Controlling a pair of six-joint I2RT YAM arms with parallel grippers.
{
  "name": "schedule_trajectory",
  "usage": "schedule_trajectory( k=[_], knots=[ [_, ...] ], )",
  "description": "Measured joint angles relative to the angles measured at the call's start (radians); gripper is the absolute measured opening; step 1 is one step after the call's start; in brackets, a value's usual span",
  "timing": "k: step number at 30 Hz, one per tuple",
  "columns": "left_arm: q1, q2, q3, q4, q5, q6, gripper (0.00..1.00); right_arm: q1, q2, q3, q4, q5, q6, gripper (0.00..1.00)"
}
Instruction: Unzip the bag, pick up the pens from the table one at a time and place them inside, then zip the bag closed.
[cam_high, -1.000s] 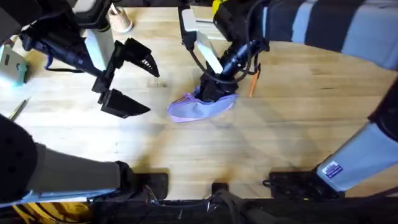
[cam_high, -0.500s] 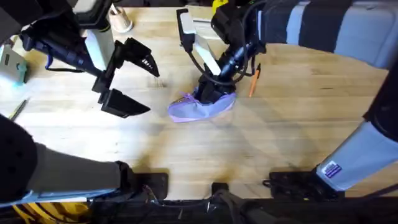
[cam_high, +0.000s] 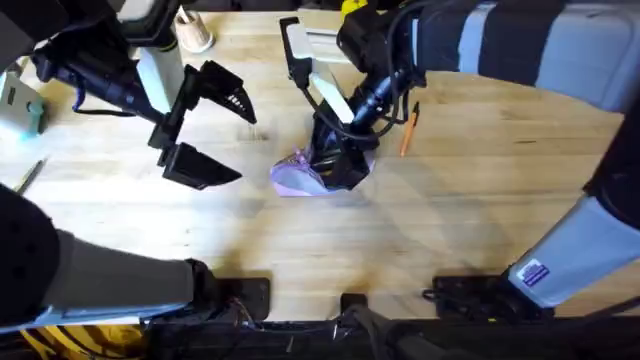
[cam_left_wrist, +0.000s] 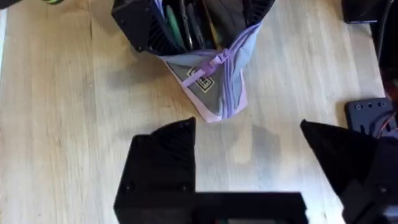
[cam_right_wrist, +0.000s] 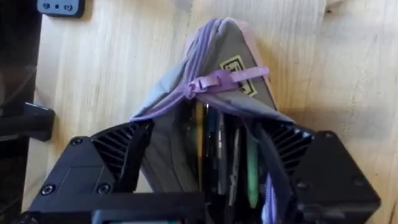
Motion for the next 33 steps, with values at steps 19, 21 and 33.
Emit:
schedule_trajectory(
  k=[19, 21, 33],
  knots=[
    [0.000, 0.000, 0.000, 0.000, 0.000, 0.000, 0.994, -0.177, -0.243, 0.087, 0.029, 0.210, 0.182, 0.997],
    [0.000, 0.000, 0.000, 0.000, 0.000, 0.000, 0.995, -0.214, -0.288, 0.089, 0.039, 0.281, 0.272, 0.998],
    [0.000, 0.000, 0.000, 0.000, 0.000, 0.000, 0.994, -0.262, -0.371, 0.090, 0.013, 0.689, 0.959, 0.998]
  ],
)
